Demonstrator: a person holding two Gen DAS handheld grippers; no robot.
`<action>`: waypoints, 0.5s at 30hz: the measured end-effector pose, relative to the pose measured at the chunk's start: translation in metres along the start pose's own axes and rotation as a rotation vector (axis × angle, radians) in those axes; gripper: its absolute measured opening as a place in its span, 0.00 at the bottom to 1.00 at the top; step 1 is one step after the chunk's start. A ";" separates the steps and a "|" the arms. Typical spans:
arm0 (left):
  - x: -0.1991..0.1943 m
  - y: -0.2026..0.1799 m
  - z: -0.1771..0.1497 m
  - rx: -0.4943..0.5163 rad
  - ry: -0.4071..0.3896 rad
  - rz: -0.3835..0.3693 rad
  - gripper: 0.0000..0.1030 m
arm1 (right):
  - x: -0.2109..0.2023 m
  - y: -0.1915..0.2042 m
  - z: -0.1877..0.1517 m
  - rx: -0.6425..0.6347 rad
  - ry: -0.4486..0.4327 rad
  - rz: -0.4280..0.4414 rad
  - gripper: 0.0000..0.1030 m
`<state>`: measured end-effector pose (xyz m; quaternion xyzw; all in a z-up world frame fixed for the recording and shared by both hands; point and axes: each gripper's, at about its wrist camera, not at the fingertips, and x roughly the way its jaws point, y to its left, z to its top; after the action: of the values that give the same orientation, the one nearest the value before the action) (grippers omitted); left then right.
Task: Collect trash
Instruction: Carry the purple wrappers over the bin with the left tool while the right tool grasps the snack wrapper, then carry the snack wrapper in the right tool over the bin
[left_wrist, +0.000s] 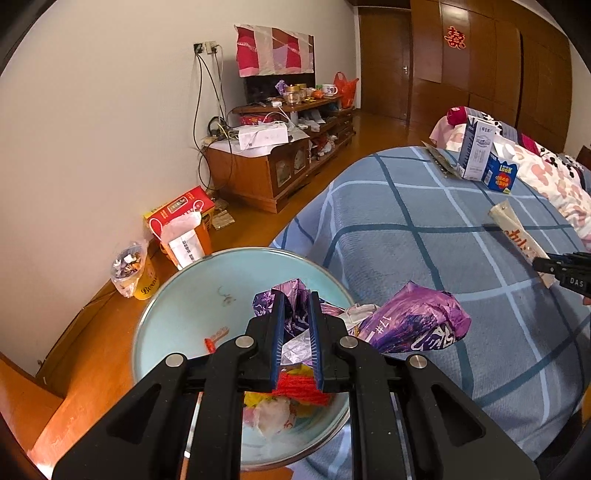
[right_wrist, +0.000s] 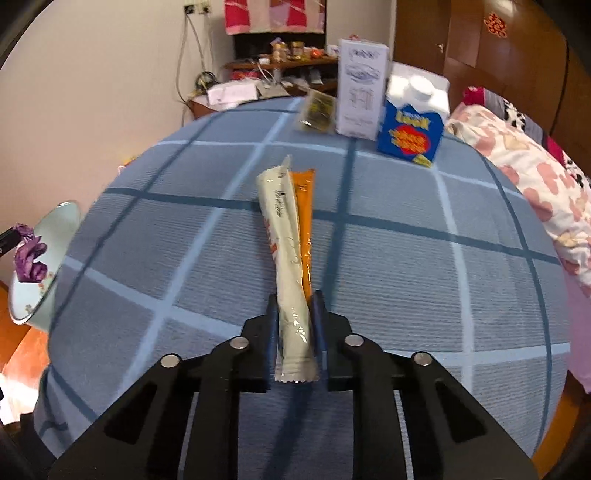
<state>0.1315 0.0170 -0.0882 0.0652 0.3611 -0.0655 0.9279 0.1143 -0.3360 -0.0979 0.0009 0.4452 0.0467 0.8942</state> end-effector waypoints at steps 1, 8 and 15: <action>-0.003 0.003 -0.001 0.000 -0.004 0.006 0.12 | -0.002 0.005 0.000 0.000 -0.011 0.010 0.16; -0.019 0.022 -0.009 -0.022 -0.019 0.057 0.12 | -0.015 0.046 0.002 -0.031 -0.070 0.061 0.16; -0.025 0.039 -0.019 -0.036 -0.010 0.101 0.12 | -0.018 0.092 0.001 -0.086 -0.093 0.109 0.16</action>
<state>0.1065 0.0601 -0.0822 0.0664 0.3537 -0.0127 0.9329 0.0970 -0.2460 -0.0793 -0.0112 0.4001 0.1142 0.9093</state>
